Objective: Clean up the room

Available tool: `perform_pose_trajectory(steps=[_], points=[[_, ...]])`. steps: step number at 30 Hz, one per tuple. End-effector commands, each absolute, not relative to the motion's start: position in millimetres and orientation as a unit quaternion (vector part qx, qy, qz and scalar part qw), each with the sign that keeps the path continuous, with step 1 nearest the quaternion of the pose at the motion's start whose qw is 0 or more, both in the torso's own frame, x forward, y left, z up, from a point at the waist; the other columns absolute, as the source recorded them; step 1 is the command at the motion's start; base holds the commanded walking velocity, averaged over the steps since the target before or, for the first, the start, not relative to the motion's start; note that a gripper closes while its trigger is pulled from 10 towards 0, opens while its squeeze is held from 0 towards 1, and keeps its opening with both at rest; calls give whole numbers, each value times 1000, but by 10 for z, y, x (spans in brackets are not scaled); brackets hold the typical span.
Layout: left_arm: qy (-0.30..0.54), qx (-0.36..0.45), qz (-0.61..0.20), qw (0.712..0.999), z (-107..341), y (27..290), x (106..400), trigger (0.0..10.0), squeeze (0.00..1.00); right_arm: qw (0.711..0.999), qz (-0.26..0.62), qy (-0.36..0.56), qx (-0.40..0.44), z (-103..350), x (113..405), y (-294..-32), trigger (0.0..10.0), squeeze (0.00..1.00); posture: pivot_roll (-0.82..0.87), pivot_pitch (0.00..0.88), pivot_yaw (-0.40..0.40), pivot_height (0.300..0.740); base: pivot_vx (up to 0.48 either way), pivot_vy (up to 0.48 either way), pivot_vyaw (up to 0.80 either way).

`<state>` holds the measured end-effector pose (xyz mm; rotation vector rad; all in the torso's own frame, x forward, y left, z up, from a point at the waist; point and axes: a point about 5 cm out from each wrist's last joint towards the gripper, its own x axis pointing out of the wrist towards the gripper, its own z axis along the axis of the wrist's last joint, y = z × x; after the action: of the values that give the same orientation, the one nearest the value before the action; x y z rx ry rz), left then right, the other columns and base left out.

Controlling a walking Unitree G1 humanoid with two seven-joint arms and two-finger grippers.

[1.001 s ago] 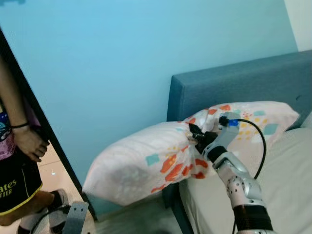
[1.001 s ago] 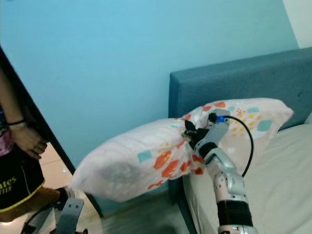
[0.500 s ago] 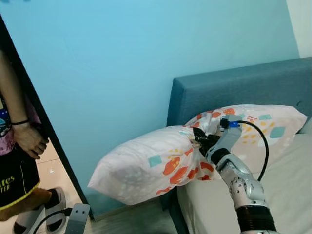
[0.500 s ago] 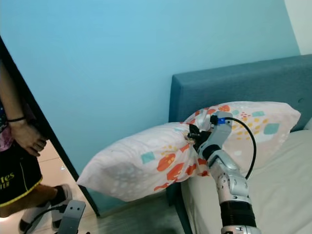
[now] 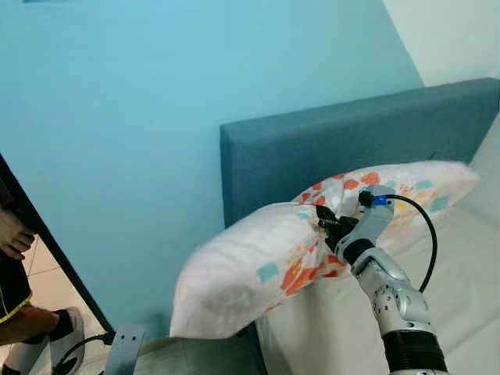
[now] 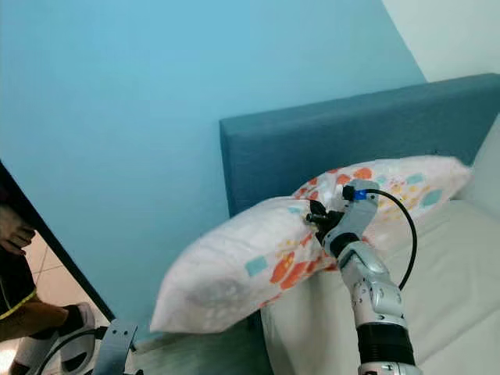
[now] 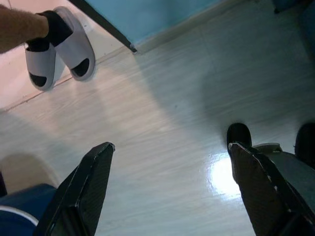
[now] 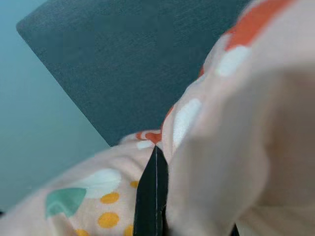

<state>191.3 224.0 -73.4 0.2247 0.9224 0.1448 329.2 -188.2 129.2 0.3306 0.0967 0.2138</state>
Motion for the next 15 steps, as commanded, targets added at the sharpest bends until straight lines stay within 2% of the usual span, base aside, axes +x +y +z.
perform_pose_trajectory(steps=[1,8,15], points=[[447,114,72,884,-743,2277,1879,10000,0,982,125,1,143,1479,3357,-1837,10000,0,-7,0,-8,731,0,0,0],[448,117,70,883,-758,2265,1852,10000,0,991,102,9,92,1477,3490,-2028,10000,0,3,0,-14,731,0,0,0],[449,121,72,882,-772,2302,1795,10000,0,986,111,-8,128,1557,3612,-2068,10000,0,26,0,-17,731,0,0,0]])
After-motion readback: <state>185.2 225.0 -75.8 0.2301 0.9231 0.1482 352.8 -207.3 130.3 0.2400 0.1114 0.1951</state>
